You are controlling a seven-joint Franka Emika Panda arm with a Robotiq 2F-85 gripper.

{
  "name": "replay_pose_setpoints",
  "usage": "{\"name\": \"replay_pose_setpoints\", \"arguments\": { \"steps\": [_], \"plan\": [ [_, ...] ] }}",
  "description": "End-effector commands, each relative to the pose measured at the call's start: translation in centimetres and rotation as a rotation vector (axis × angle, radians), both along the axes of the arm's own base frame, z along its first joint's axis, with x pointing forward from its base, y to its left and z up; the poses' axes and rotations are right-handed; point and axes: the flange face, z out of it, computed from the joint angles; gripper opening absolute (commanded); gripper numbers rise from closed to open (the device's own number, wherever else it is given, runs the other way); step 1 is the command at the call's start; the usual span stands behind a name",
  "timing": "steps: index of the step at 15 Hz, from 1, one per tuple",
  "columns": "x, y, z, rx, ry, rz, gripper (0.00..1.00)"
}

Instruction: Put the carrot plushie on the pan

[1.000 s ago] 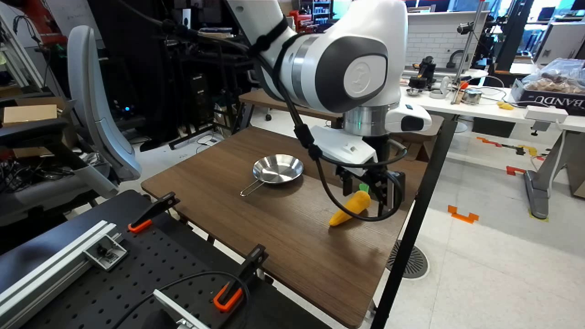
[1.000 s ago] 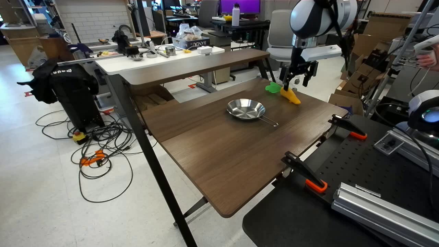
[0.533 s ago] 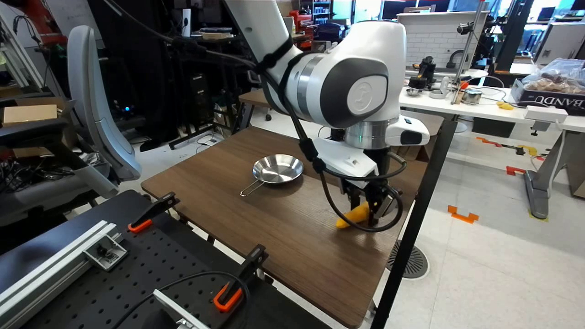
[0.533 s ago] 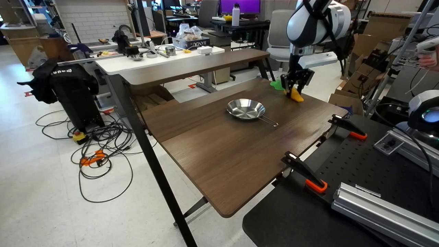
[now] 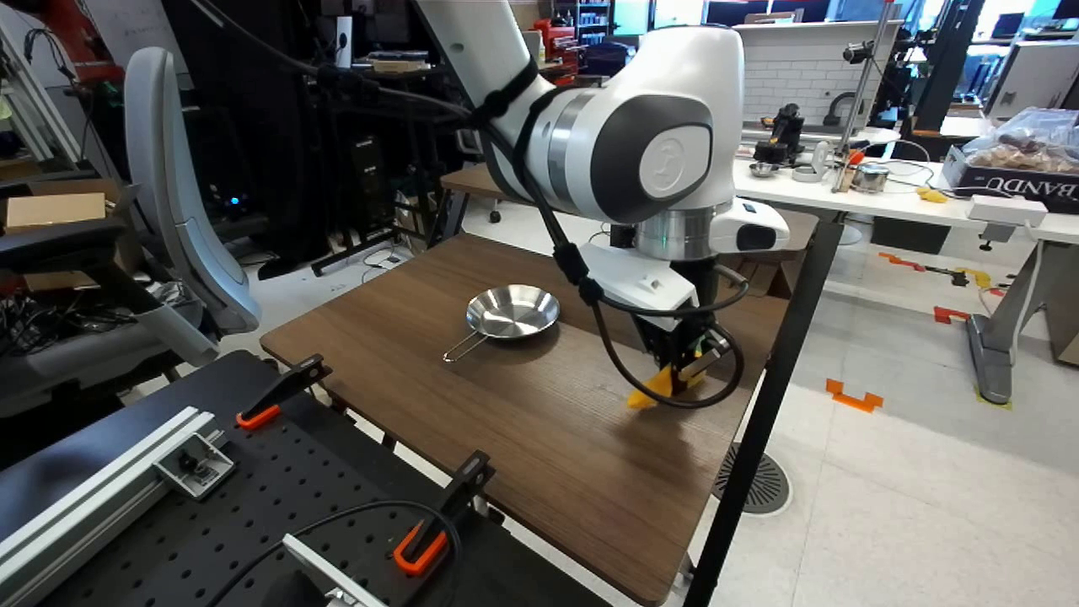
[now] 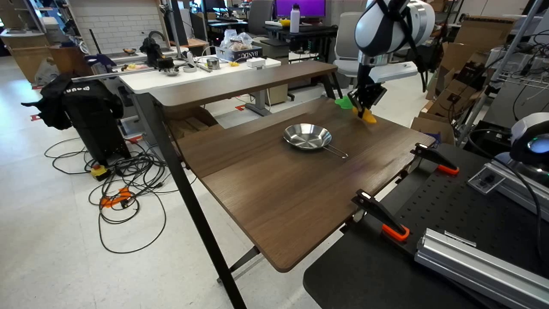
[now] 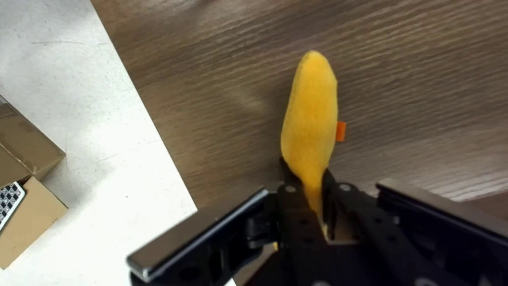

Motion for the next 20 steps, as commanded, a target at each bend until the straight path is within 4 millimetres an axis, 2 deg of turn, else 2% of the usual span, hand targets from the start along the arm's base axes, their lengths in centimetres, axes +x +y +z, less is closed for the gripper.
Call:
{"name": "replay_pose_setpoints", "arguments": {
  "steps": [1, 7, 11, 15, 20],
  "plan": [
    [0.1, 2.6, 2.5, -0.007, -0.031, 0.060, 0.03],
    [-0.7, 10.3, 5.9, 0.034, -0.066, 0.204, 0.03],
    [-1.8, 15.1, 7.3, 0.066, -0.077, 0.293, 0.03],
    [-2.8, 18.3, 7.1, 0.099, -0.068, 0.350, 0.03],
    [-2.9, 20.3, 5.8, 0.120, -0.042, 0.397, 0.03]
  ]
}}
